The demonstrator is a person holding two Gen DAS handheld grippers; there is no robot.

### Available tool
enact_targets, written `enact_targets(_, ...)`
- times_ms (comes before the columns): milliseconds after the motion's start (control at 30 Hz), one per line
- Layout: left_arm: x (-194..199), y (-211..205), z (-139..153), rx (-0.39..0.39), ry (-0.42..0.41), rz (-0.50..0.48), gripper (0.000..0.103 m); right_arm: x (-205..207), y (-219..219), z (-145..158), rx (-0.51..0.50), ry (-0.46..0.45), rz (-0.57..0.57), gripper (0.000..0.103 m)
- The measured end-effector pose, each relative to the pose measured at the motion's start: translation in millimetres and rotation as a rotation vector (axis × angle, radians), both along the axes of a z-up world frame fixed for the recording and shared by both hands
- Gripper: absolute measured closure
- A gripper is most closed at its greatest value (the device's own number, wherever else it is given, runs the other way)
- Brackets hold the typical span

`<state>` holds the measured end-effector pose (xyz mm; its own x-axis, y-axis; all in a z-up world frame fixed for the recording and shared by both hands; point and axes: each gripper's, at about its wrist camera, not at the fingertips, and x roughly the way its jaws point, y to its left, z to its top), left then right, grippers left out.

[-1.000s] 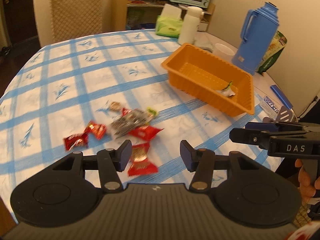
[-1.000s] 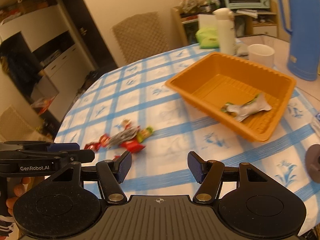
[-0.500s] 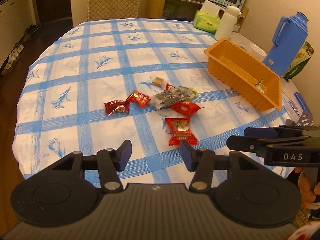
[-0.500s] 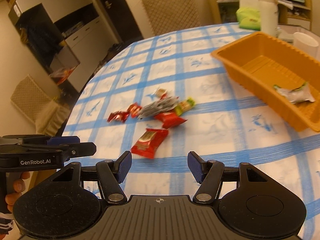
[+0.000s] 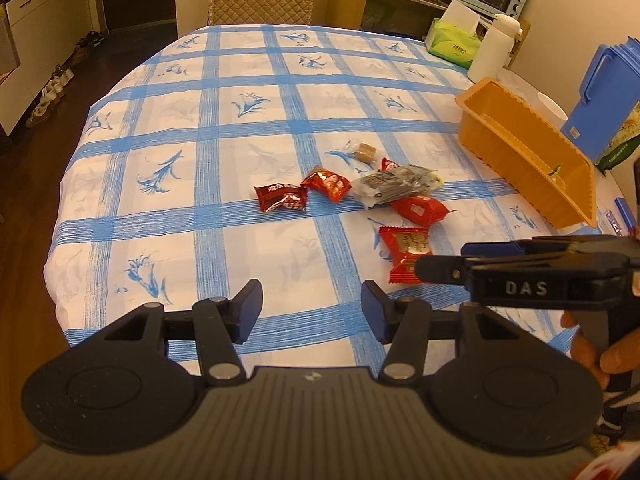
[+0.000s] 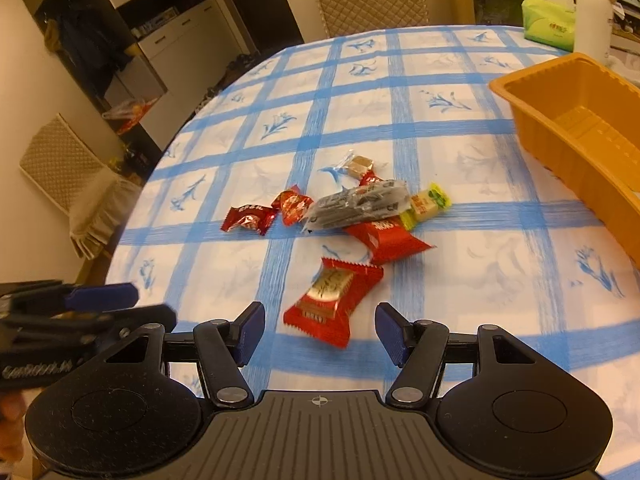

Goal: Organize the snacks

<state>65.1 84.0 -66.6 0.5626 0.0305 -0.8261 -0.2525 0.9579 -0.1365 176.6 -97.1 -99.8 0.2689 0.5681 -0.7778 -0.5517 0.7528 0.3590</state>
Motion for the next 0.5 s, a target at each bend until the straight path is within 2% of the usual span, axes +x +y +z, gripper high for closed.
enact_targets(500, 11.0, 17.9, -9.0, 0.008, 0.011, 0.000, 0.052, 19.1, 30.3, -27.2, -0.093, -0.005, -0.002, 0.043)
